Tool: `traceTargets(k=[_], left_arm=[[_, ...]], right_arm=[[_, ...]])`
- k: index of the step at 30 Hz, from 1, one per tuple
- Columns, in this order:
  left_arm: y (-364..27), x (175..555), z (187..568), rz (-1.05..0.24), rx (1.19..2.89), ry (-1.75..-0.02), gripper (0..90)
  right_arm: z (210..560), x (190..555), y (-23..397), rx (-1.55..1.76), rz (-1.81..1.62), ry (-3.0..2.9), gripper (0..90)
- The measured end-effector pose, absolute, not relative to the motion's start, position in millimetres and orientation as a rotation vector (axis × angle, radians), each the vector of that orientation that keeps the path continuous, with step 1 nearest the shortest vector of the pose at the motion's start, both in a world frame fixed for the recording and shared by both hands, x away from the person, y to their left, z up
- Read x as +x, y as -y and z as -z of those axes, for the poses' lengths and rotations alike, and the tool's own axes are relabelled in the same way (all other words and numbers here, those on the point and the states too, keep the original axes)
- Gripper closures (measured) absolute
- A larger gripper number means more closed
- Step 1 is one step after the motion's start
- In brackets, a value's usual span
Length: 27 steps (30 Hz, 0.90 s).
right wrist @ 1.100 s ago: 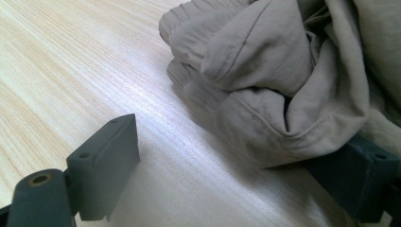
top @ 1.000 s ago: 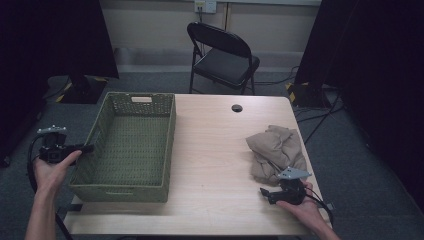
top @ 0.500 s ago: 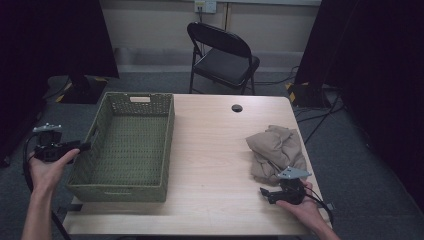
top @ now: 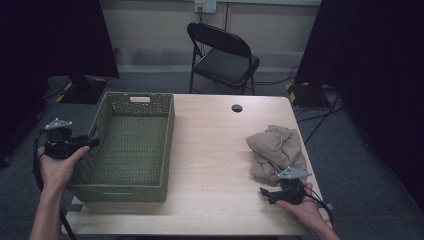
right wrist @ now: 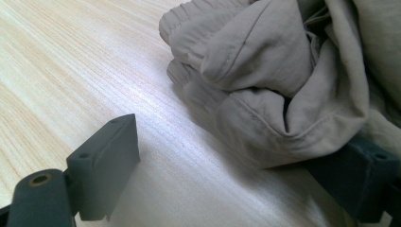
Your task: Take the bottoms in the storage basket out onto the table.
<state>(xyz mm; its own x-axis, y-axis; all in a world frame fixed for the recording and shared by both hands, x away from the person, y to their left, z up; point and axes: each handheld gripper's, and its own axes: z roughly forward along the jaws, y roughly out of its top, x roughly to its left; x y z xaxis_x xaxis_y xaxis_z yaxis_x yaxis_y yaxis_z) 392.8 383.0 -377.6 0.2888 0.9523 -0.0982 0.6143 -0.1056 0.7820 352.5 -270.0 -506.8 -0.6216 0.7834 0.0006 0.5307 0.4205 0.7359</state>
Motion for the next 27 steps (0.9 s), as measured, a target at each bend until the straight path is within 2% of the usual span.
traceTargets(k=[16,23,27], left_arm=[[-274.5,414.6,370.4,-0.439,1.954,-1.13,43.0],[-227.1,433.4,370.9,-0.362,1.992,-1.068,40.8],[-209.5,449.3,379.8,-0.35,2.002,-1.115,39.2]], right_arm=[[506.9,352.5,270.1,1.129,-1.026,-2.336,12.1],[506.8,352.5,270.1,1.129,-1.026,-2.337,12.2],[506.8,352.5,270.2,1.128,-1.026,-2.338,12.1]])
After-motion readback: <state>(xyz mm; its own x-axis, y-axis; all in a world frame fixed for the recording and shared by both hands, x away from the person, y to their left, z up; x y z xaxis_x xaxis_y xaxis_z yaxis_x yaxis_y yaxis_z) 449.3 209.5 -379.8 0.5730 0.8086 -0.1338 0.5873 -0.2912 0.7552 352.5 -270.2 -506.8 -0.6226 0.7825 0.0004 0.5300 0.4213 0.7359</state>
